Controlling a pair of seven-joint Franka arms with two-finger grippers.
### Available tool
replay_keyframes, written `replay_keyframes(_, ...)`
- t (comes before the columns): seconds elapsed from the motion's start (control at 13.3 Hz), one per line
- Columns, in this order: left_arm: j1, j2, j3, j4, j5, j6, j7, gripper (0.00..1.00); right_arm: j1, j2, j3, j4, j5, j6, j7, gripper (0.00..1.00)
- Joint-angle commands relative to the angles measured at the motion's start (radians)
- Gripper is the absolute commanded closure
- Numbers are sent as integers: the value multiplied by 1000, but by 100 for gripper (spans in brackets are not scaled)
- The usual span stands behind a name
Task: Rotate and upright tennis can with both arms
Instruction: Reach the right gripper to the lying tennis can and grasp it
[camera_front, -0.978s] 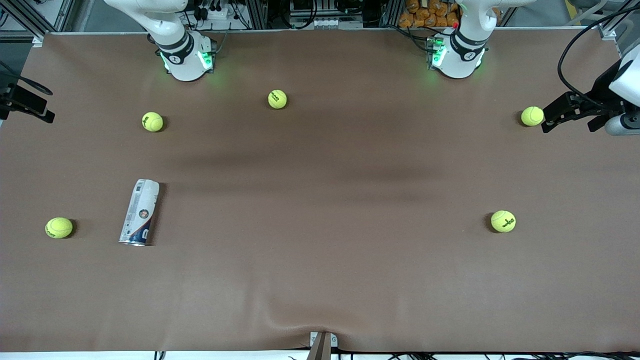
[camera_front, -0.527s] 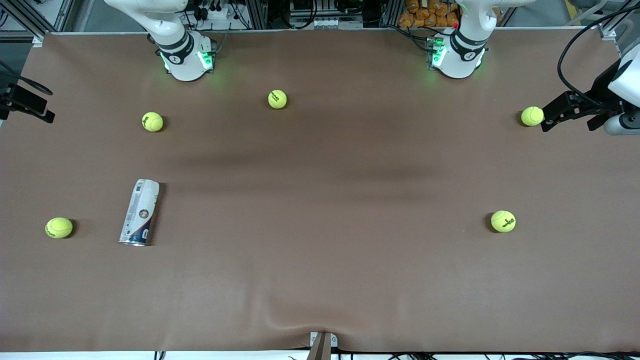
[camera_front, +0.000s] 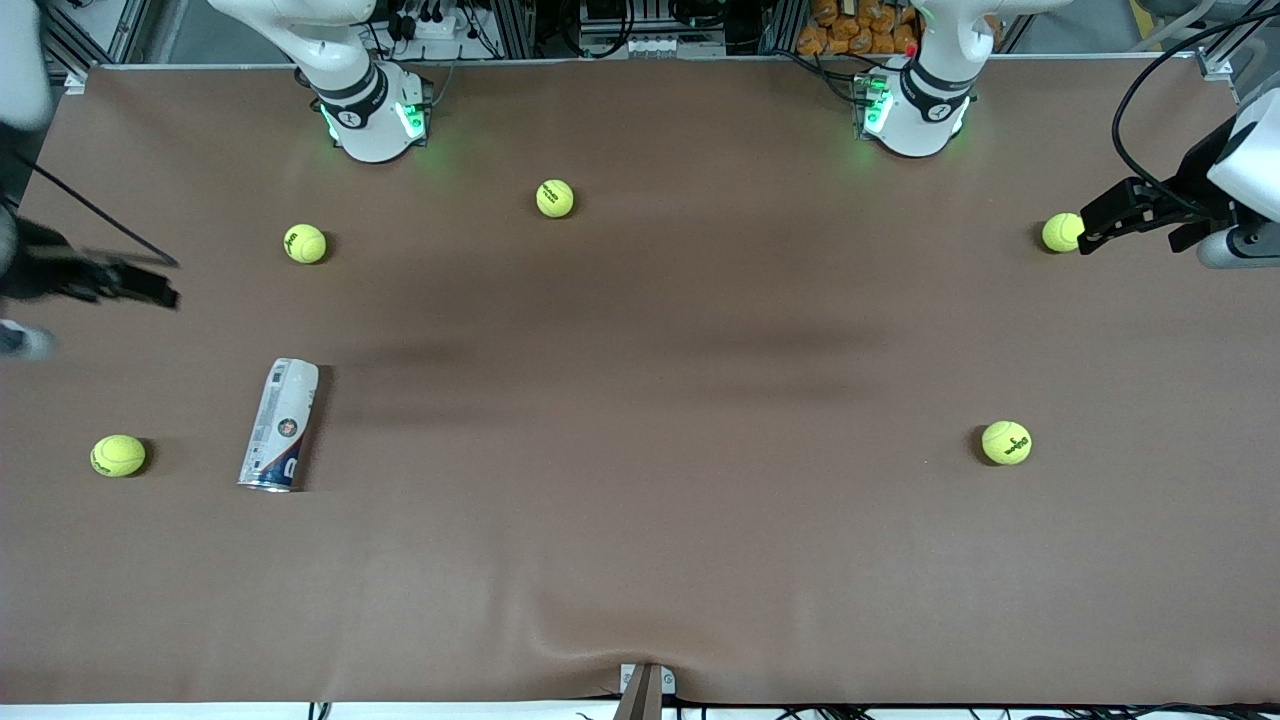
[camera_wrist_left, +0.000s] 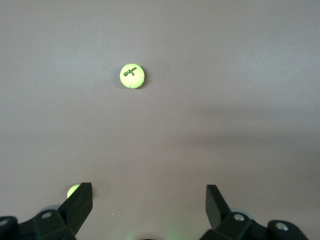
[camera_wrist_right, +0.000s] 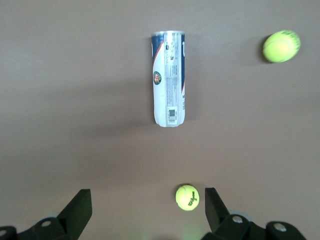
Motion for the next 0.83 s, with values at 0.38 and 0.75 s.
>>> replay_keyframes(0.38, -2, 9, -1, 25, 55, -14, -1, 0, 5, 365, 7, 10, -55, 250, -16, 0)
replay_keyframes(0.75, -2, 9, -4, 27, 53, -14, -12, 0, -7, 504, 7, 10, -59, 352, -18, 0)
